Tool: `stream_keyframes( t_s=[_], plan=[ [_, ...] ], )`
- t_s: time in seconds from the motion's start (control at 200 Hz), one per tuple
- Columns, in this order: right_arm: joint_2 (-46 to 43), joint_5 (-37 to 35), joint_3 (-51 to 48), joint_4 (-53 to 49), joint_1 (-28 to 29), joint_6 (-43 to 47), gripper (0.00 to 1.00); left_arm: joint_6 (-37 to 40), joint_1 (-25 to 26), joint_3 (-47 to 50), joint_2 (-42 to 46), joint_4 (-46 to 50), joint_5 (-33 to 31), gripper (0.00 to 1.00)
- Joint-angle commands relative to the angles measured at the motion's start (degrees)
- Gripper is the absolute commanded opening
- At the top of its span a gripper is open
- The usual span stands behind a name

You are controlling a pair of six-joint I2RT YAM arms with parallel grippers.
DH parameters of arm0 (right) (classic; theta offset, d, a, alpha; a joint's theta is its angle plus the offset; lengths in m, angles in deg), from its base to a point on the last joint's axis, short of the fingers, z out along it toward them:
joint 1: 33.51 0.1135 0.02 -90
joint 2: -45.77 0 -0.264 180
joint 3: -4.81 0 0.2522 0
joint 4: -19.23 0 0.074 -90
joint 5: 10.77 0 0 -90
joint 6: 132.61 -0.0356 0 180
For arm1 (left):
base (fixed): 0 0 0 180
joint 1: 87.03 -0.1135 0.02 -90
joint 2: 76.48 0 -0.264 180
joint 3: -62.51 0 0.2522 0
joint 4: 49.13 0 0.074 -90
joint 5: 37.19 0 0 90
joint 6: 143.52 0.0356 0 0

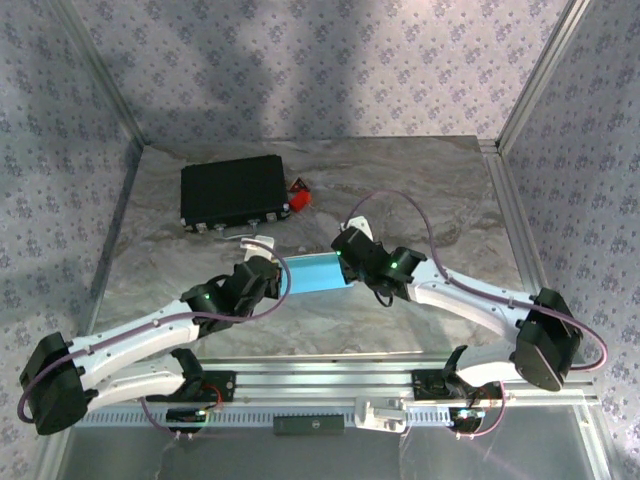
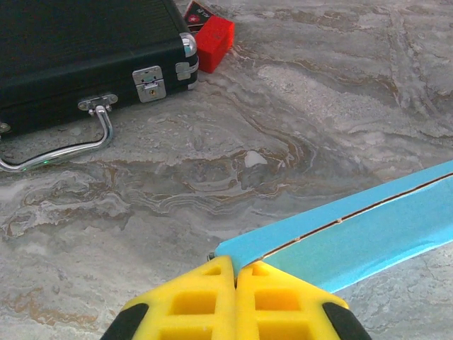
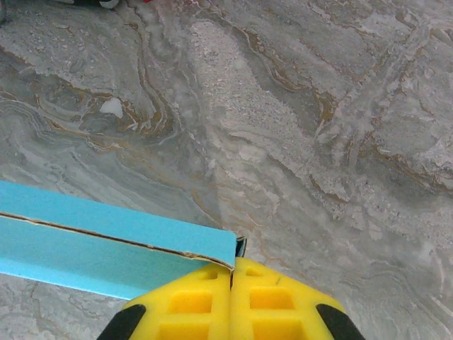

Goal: Fold the paper box

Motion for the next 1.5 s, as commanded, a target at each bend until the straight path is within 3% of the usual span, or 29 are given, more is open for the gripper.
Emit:
stream_keyframes(
  t_s=[0.0,0.195,0.395,0.8,0.924,1.054,1.204,1.499],
  plan=[
    [-1.6,2.9,0.2,-3.2,1.4,-2.8,0.1,-1.0,1.6,1.4,-1.9,2.8,3.5,0.0],
    [-2.6,5.3,1.5,-5.3,1.3,-9.1,0.27,-0.7,3.0,0.1,-2.3,4.0,1.4,0.0],
    [-5.6,7.5,0.6,-5.3,1.2,-15.1,0.37,-0.9,4.2,-0.9,-3.2,4.8,-0.2,0.0],
    [-14.6,7.1,-3.1,-8.1,-0.5,-26.4,0.46,-1.6,5.6,-2.3,-5.1,5.5,-1.7,0.0],
    [-20.0,6.8,-6.4,-5.8,-1.6,-35.8,0.56,-2.0,6.1,-2.5,-5.3,5.5,-2.2,0.0],
    [-24.3,7.8,-10.3,-2.8,-2.7,-53.3,0.62,-2.1,6.3,-2.8,-5.6,5.6,-2.7,0.0],
    [-26.8,12.2,-16.4,7.8,-3.2,-66.5,0.74,-2.3,6.7,-3.1,-6.0,5.7,-3.2,0.0],
    [-25.9,15.6,-21.3,16.9,-4.8,-78.5,0.76,-2.5,7.0,-3.3,-6.6,5.6,-3.3,0.0]
  ],
)
